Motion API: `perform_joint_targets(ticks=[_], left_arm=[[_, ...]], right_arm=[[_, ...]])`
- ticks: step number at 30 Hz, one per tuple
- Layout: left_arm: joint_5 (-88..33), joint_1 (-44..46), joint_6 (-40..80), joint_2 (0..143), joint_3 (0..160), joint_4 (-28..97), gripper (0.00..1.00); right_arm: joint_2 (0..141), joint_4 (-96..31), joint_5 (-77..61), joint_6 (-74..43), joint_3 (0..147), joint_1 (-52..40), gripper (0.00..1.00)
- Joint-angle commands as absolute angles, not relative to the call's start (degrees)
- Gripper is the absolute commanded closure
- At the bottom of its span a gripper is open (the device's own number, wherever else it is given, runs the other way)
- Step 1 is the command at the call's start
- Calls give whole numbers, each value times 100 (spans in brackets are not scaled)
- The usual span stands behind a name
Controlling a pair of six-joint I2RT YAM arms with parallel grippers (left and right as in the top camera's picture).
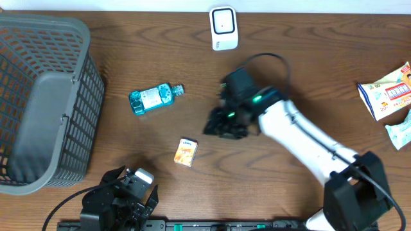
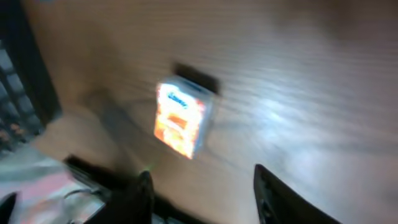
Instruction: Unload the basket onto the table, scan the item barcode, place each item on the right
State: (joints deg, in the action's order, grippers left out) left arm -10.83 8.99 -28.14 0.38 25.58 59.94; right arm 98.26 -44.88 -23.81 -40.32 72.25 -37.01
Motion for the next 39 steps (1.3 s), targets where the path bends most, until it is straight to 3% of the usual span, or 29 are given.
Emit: perform_joint_targets(ticks=[1,3,5,6,9,11,21,27,31,39], left_arm=[[-1007,875,-2867,38,2543,6060,1],[-1007,875,-2867,38,2543,6060,1],[-1004,875,-2867,38,2543,6060,1],[-1007,875,-2867,38,2543,6060,1],[-1007,875,-2867,38,2543,6060,1],[-1007,875,-2867,38,2543,6060,1],[-1007,875,-2867,38,2543,6060,1],[-1007,875,-2867,38,2543,6060,1],[-1007,875,-2867,38,2543,6060,1],[-1004,875,-2867,38,2543,6060,1]], right_arm=[[9784,-4324,-1330,-4230,7201,-4226,45],[9821,-4303,-1221,-4670,7179,-4477,10],[9880,-4296,-1044,-5251,7116,-4716,3],[9920,-4278,-947,-5443,7094,-4792,5],[10204,-3946,-720,-5854,7041,-5059,44],[10429,-3656,-760,-5872,7041,-5194,57],[11168,-3465,-915,-6023,7041,-5312,58],[11196,-3470,-687,-6018,7037,-5317,72],[11395,-3374,-552,-6023,7037,-5332,99],[11666,-3175,-1087,-5540,7041,-5186,99]])
